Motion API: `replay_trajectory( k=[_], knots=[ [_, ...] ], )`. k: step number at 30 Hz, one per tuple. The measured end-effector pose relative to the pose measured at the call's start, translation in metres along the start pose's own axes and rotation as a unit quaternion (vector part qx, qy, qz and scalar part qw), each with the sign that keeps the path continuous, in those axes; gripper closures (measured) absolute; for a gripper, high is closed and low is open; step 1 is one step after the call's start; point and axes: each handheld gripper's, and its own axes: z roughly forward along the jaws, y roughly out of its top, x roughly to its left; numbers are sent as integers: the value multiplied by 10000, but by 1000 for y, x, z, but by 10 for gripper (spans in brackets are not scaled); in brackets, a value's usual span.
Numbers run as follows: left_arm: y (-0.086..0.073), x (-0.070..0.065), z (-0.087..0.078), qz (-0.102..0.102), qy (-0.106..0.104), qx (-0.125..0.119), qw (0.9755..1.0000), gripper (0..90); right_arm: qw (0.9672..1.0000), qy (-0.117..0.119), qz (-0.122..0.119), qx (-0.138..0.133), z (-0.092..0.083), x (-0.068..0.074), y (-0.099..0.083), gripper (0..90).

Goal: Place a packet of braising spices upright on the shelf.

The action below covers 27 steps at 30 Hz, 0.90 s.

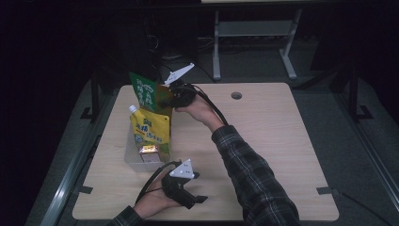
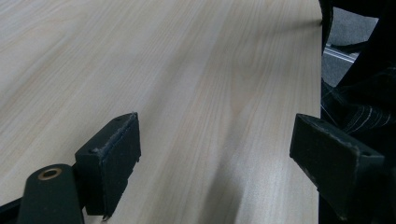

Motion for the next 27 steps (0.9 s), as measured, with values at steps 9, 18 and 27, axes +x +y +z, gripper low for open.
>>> replay_trajectory(
  k=[9, 18, 27],
  knots=[
    [0, 0, 0, 2, 1, 34, 10000, 157, 9997, -46, -41, 230, 18, 3, -4, 889],
    [-1, 0, 0, -57, -35, 16, 10000, 157, 9997, -172, 83, 147, 12, 4, -4, 683],
    [0, 2, 1, -69, -56, -16, 10000, 157, 9986, -461, 253, -39, -27, 5, -18, 452]
  ],
)
